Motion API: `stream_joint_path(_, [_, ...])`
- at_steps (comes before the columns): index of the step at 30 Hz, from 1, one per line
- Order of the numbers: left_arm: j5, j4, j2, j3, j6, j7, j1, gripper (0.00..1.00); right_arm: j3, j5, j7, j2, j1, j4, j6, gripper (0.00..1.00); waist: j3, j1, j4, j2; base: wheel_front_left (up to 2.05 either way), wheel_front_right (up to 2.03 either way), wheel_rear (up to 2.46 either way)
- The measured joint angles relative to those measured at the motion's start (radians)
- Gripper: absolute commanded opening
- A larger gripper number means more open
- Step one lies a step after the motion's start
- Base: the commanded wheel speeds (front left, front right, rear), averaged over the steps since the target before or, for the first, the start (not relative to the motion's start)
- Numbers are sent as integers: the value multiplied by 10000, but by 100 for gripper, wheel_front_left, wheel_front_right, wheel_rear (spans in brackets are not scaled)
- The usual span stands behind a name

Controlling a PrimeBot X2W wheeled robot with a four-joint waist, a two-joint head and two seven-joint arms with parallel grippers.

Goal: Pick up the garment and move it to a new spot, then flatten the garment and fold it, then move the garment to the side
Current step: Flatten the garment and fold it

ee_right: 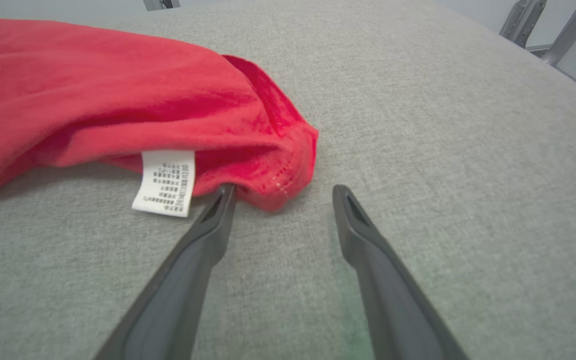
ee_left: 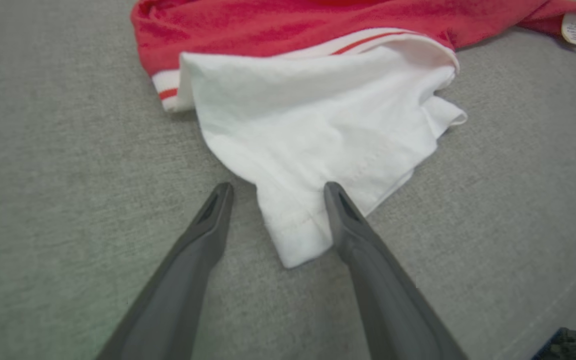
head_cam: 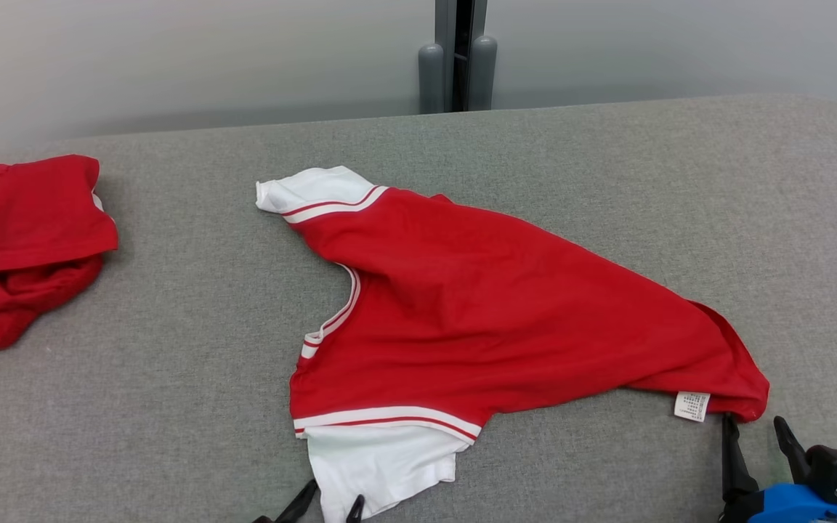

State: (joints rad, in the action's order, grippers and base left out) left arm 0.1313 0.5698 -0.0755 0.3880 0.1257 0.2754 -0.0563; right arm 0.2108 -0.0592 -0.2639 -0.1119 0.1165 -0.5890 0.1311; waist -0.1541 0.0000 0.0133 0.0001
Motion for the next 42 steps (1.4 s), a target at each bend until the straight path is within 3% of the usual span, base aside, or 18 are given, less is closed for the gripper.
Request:
stream_joint_path(11, [523, 625, 6, 719, 0, 52, -506, 100, -309, -391, -2, -31, 655, -790, 0, 100, 53, 0, 60, 0, 0, 0, 0])
stream_joint_path(12, [545, 667, 6, 748, 0, 54, -539, 100, -313, -418, 0, -31, 693, -851, 0, 67, 56, -1, 77, 0, 0, 0, 0])
stream_joint_path(13, [583, 704, 8, 782, 0, 54, -572, 66, -330, -512, 0, -29, 737, -959, 0, 29, 55, -1, 92, 0, 0, 0, 0])
stream_joint_path(14, [652, 748, 10, 846, -2, 56, -611, 31, -362, -598, 0, -29, 770, -1058, 0, 0, 54, -1, 106, 0, 0, 0, 0])
stream_joint_path(15, [704, 779, 8, 907, -2, 58, -655, 0, -397, -644, 0, -29, 799, -1116, 0, 0, 53, -1, 112, 0, 0, 0, 0])
stream_joint_path(23, [865, 640, 109, 1108, 19, -27, -757, 0, -497, -855, 0, -100, 853, -809, 0, 0, 40, 2, 101, 0, 0, 0, 0])
stream_joint_path(33, [679, -706, -44, 640, -15, -105, -895, 0, -525, -863, 0, -144, 582, 784, 0, 0, -28, 2, 86, 0, 0, 0, 0])
stream_joint_path(42, [414, -1578, -573, -109, -40, -105, -3289, 0, -1181, -805, 0, -593, 2241, 2002, 0, 0, -586, 2, 168, 0, 0, 0, 0])
